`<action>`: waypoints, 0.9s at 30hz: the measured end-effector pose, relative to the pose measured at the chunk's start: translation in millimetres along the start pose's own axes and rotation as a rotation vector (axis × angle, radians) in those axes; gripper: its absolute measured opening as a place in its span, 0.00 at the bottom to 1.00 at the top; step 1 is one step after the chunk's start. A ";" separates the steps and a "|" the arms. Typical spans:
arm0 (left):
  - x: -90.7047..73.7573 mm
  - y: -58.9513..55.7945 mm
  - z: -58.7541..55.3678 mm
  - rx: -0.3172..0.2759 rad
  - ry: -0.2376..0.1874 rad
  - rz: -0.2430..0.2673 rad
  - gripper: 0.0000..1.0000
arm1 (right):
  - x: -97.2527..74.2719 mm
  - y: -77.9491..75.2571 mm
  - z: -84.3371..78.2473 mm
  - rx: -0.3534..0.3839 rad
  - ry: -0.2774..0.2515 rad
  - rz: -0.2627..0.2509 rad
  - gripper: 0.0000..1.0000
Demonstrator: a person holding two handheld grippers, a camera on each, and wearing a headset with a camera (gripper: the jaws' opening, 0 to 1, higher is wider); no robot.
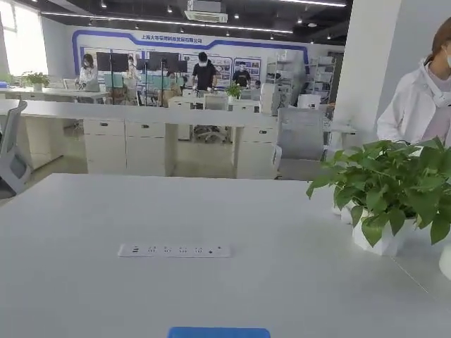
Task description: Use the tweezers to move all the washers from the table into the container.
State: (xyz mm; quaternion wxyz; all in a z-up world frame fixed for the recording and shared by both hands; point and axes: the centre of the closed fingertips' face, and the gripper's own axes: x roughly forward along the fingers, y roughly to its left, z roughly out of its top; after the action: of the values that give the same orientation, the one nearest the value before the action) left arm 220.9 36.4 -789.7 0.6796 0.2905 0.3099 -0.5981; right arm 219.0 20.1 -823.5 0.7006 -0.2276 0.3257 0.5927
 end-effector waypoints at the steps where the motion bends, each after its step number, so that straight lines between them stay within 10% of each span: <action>1: 0.7 0.1 -3.9 0.003 0.018 -0.003 0.00 | -3.9 -0.5 2.5 0.041 -0.041 -0.008 0.29; 13: 13.5 2.0 -38.2 -0.012 0.222 -0.059 0.00 | -93.2 -29.5 -21.6 0.285 -0.233 -0.323 0.48; 27: 27.7 -2.6 -75.8 0.011 0.496 -0.093 0.00 | -159.0 -35.8 -35.8 0.372 -0.308 -0.534 0.49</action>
State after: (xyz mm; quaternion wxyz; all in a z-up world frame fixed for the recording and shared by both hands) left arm 215.4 76.7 -859.5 0.5531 0.4174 0.4770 -0.5407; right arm 233.8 -120.6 -735.0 0.9011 -0.0811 0.2476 0.3467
